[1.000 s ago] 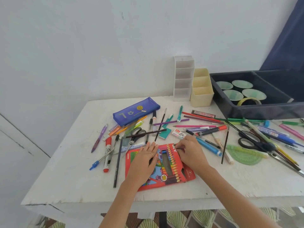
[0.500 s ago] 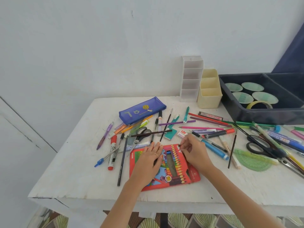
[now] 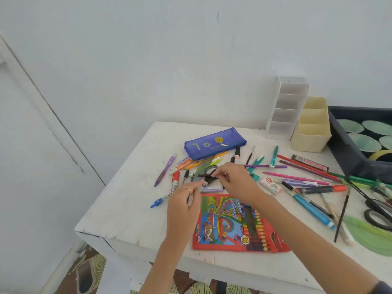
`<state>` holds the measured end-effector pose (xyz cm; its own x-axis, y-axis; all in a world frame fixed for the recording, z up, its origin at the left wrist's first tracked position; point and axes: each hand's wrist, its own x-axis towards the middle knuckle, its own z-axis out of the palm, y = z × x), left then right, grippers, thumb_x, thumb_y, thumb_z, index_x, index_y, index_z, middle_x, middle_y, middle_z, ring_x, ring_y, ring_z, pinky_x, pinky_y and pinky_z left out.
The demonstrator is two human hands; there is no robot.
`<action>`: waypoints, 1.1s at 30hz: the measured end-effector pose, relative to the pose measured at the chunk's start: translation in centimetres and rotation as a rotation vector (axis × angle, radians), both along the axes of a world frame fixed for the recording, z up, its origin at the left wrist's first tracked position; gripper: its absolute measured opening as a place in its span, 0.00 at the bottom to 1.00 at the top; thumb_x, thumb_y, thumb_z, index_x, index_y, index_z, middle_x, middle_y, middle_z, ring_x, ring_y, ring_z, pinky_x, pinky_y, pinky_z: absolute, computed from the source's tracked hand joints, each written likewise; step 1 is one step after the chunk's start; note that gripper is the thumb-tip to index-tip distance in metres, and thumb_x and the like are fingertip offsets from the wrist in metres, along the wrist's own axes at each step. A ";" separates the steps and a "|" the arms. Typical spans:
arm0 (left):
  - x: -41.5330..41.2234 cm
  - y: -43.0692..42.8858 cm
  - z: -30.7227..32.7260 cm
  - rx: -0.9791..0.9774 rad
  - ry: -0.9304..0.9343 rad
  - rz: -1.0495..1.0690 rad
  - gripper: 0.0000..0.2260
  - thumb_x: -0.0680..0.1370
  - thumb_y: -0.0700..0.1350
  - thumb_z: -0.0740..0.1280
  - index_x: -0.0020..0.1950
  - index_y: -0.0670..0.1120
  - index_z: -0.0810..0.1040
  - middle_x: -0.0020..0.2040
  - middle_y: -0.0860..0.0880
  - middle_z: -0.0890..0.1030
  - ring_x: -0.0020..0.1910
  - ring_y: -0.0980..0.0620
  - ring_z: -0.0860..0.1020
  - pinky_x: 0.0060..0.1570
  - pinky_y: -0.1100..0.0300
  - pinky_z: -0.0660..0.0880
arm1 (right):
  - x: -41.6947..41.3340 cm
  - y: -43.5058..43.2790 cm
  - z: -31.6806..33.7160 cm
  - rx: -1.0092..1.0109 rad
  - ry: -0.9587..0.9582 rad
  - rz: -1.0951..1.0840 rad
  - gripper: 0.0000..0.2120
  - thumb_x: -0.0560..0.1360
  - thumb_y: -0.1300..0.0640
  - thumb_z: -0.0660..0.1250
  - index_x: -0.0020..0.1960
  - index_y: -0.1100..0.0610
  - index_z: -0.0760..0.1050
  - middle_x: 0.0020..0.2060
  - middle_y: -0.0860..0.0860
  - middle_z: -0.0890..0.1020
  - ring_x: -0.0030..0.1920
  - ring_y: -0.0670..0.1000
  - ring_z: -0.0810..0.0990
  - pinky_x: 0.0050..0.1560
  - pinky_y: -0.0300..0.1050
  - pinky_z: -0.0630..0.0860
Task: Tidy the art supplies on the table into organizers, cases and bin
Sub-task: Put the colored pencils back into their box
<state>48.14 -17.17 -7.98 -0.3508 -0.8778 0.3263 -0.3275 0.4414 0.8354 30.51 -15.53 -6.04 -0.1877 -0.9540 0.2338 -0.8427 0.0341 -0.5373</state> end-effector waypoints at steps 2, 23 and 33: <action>1.9 -0.5 0.3 -0.053 0.051 0.088 0.11 0.78 0.44 0.60 0.55 0.50 0.81 0.50 0.59 0.80 0.54 0.60 0.77 0.54 0.56 0.77 | 1.7 -2.3 -0.9 0.016 0.092 0.138 0.12 0.77 0.66 0.60 0.55 0.59 0.80 0.50 0.53 0.80 0.46 0.46 0.75 0.48 0.32 0.68; 2.4 -1.0 -0.4 0.046 0.177 0.178 0.10 0.78 0.37 0.63 0.49 0.49 0.81 0.48 0.60 0.81 0.51 0.63 0.77 0.51 0.56 0.77 | -4.1 3.3 -1.5 -0.217 0.285 -0.004 0.16 0.60 0.77 0.74 0.43 0.60 0.82 0.37 0.53 0.80 0.36 0.54 0.80 0.37 0.39 0.76; -3.7 2.1 -2.8 0.021 -0.272 -0.269 0.14 0.80 0.46 0.60 0.66 0.52 0.73 0.62 0.58 0.75 0.62 0.64 0.69 0.64 0.62 0.69 | -8.9 17.9 -2.8 -0.116 0.095 -0.628 0.13 0.68 0.76 0.67 0.45 0.62 0.84 0.36 0.52 0.75 0.37 0.56 0.75 0.40 0.49 0.73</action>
